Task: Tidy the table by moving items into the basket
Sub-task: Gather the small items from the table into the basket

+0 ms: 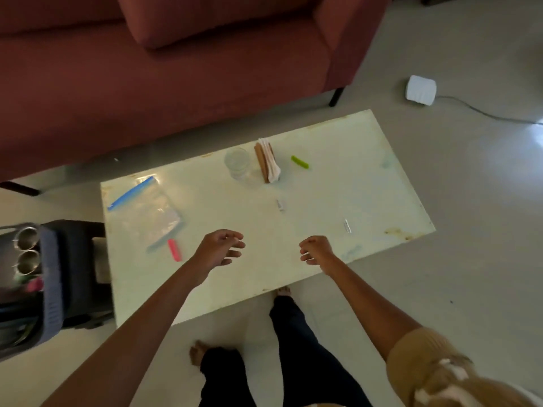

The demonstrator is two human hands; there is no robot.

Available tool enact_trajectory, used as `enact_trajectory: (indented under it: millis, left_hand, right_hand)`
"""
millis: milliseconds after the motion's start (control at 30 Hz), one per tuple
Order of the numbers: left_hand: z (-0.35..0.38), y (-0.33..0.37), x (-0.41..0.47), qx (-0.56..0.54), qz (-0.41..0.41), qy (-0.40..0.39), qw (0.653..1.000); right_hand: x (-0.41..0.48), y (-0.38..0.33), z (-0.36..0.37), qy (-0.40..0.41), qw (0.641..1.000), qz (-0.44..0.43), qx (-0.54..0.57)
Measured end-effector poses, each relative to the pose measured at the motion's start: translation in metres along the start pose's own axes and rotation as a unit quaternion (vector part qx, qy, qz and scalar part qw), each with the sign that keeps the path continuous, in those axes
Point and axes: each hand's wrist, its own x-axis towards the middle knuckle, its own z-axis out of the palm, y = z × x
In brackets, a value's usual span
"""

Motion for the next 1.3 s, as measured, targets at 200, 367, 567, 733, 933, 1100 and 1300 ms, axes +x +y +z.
enact_trajectory:
  millis: [200,367,567,733,933,1100,1300]
  left_hand:
    - [0.053,0.021,0.052,0.084,-0.009,-0.028,0.996]
    - [0.077,0.009,0.075,0.109,-0.033,-0.029,0.993]
    - [0.081,-0.005,0.088,0.111,-0.05,-0.012,0.992]
    - [0.083,-0.007,0.086,0.091,-0.059,0.005,0.994]
    - [0.088,-0.002,0.09,-0.041,-0.086,0.055,0.994]
    - [0.083,0.004,0.101,-0.049,-0.064,0.121,0.989]
    - [0.056,0.002,0.103,-0.132,-0.068,0.111,0.983]
  right_hand:
    - [0.099,0.03,-0.079,0.18,0.978,0.002,-0.109]
    - [0.153,0.047,-0.101,0.182,0.975,0.038,-0.124]
    - [0.176,0.049,-0.086,0.193,0.959,-0.004,-0.209]
    - [0.156,0.039,-0.042,0.049,0.98,-0.065,-0.183]
    - [0.066,-0.014,0.027,-0.205,0.971,-0.095,0.079]
    - [0.036,-0.037,0.046,-0.21,0.96,-0.149,0.109]
    - [0.074,-0.064,0.037,-0.23,0.96,-0.154,0.042]
